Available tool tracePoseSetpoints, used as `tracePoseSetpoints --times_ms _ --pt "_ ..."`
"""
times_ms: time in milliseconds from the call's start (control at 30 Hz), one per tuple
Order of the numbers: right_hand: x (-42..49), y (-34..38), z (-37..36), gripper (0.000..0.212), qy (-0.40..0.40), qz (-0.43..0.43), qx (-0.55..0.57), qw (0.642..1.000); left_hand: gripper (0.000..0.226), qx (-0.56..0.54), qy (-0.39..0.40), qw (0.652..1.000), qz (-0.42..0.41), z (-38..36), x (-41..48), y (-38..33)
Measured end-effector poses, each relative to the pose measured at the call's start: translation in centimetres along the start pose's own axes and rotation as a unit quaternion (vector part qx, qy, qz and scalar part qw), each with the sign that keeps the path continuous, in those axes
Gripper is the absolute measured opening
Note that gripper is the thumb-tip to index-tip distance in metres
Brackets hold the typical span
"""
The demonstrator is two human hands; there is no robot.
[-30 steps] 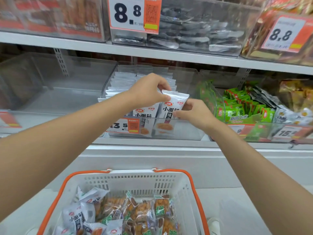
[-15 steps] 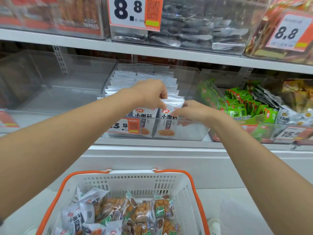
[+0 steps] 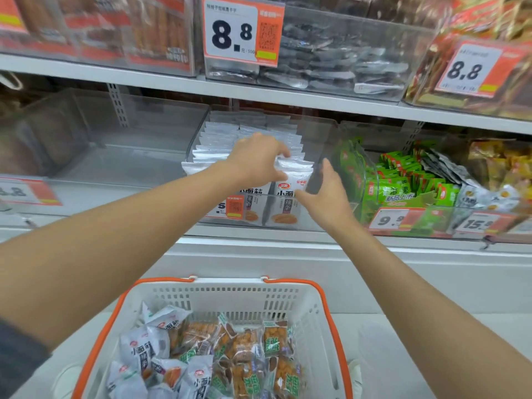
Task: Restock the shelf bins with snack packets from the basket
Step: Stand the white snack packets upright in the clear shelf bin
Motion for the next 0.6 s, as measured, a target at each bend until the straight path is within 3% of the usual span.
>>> tracePoseSetpoints --times_ms 67,100,200,267,333,433,600 --pt "-2.8 2.1 1.7 0.053 -0.126 0.094 -0.013 0.987 0.032 -0.041 -0.088 0.995 -0.014 1.4 -2.3 -0.2" --pt "-4.3 3.1 1.5 0.038 -0.148 0.134 -0.014 0.980 0.022 -0.067 -0.126 0.990 -0.018 1.7 -3.8 -0.3" --pt "-7.0 3.2 -2.8 0.018 -0.064 0.157 0.000 0.986 0.005 -0.141 -0.137 0.981 -0.005 -0.5 -8.0 0.4" --pt "-8.4 1.7 -7.2 0.014 0.041 0.126 -0.021 0.991 0.008 -0.152 -0.032 0.988 0.025 -4.9 -10.3 1.7" --pt "-10.1 -1.1 -11.9 0.011 0.156 0.065 -0.027 0.985 0.014 -0.140 0.123 0.981 0.056 -10.2 -13.0 3.4" --pt "-12.9 -5.4 -18.0 0.012 0.272 -0.012 -0.049 0.961 0.018 -0.147 0.276 0.945 0.094 -16.6 -18.0 6.3" --pt "-18.2 -10.6 -25.0 0.008 0.423 -0.044 -0.153 0.892 0.010 -0.105 0.455 0.875 0.129 -26.7 -25.0 11.7"
Point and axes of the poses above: each hand's wrist, its own x-axis towards the middle knuckle, its own z-axis out of the back of the hand, y = z × x, the point moved 9 cm from there along x, towards the middle knuckle, and after that the axes turned 6 degrees about y, right-handed, at the moved point
